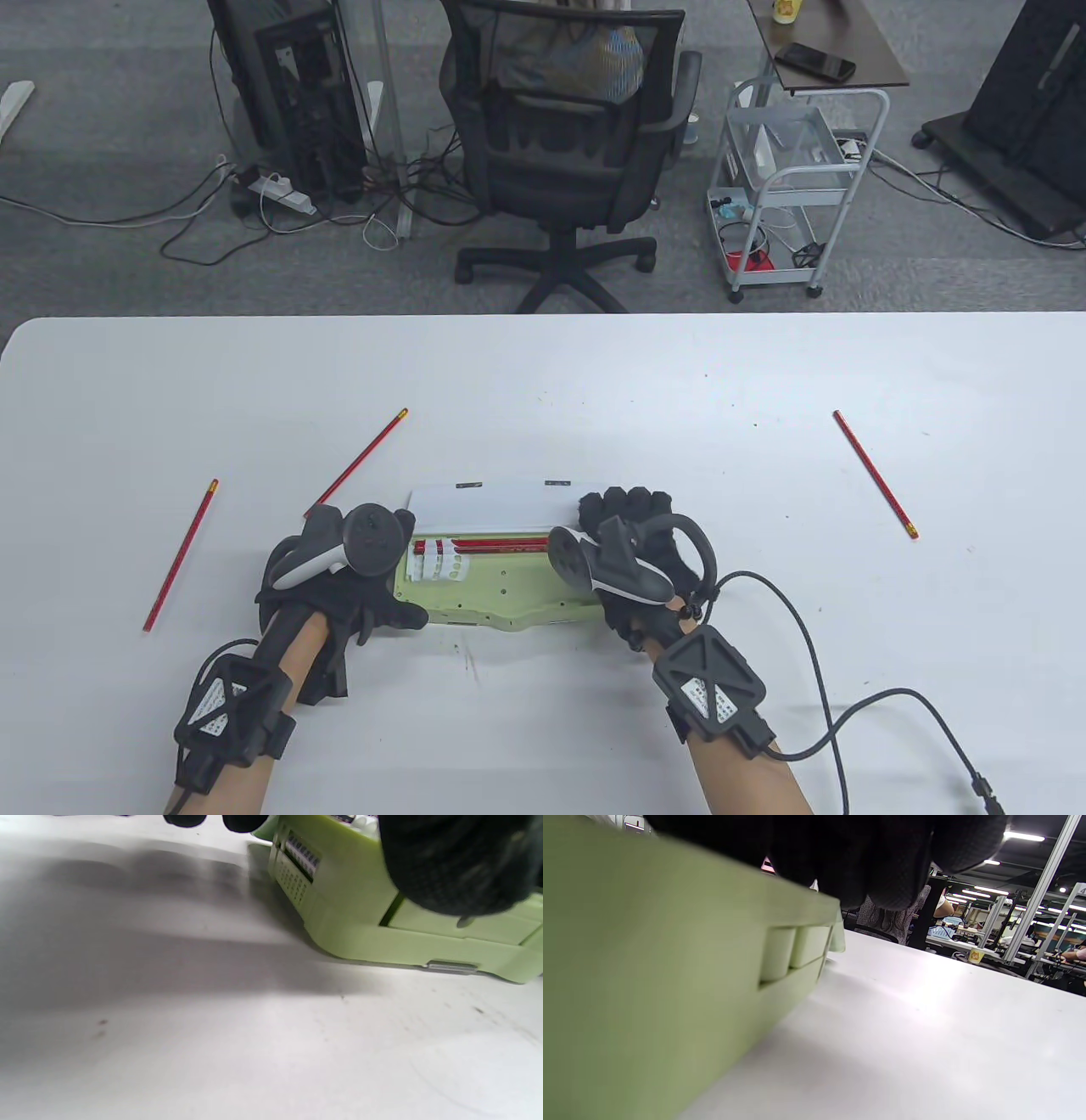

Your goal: Organize multifunction pencil case

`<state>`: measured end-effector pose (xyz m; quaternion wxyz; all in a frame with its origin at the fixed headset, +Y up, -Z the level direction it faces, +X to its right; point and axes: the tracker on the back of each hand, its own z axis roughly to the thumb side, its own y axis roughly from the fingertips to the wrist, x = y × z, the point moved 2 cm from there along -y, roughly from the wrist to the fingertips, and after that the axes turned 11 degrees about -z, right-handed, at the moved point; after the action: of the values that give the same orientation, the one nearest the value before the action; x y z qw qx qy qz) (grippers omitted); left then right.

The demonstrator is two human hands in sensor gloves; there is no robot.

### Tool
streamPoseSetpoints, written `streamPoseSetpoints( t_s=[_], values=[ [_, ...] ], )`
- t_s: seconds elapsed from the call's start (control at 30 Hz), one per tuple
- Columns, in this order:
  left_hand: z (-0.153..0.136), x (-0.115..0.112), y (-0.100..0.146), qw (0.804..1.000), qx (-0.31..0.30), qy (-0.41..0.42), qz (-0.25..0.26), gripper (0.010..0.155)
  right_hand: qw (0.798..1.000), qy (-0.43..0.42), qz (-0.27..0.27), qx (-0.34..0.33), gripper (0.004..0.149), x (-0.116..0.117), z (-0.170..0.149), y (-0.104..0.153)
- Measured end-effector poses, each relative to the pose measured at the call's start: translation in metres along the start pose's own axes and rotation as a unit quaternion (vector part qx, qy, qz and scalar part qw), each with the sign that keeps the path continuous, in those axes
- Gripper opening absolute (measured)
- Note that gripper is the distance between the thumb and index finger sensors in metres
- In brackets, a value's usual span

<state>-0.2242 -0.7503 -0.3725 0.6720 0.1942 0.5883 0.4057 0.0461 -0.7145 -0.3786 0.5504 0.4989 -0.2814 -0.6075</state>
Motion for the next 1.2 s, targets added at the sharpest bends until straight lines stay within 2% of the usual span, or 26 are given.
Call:
streamPoseSetpoints(
  t_s=[0.2, 0.37, 0.53, 0.7, 0.8, 0.93, 1.2],
  values=[
    [0.0, 0.0, 0.0, 1.0, -0.001, 0.001, -0.001, 0.116, 0.999, -0.037, 0.009, 0.016, 0.06, -0.002, -0.013, 0.001],
    [0.0, 0.0, 0.0, 1.0, -0.001, 0.001, 0.0, 0.116, 0.992, -0.107, 0.003, 0.065, 0.062, -0.006, -0.045, 0.002],
    [-0.001, 0.0, 0.0, 1.0, -0.001, 0.001, 0.0, 0.116, 0.984, -0.125, -0.002, 0.125, 0.065, -0.002, -0.099, 0.004],
    [-0.001, 0.0, 0.0, 1.0, -0.001, 0.001, 0.0, 0.116, 0.967, -0.128, -0.006, 0.221, 0.066, 0.008, -0.176, 0.016],
    [-0.001, 0.0, 0.0, 1.0, 0.0, 0.0, 0.0, 0.116, 0.954, -0.115, -0.005, 0.278, 0.065, 0.015, -0.223, 0.026],
    [-0.001, 0.0, 0.0, 1.0, -0.001, 0.001, -0.001, 0.116, 0.941, -0.076, -0.003, 0.329, 0.062, 0.023, -0.27, 0.038],
    [-0.001, 0.0, 0.0, 1.0, -0.001, 0.003, -0.002, 0.116, 0.927, -0.005, 0.046, 0.373, 0.054, 0.049, -0.31, 0.044]
  ],
)
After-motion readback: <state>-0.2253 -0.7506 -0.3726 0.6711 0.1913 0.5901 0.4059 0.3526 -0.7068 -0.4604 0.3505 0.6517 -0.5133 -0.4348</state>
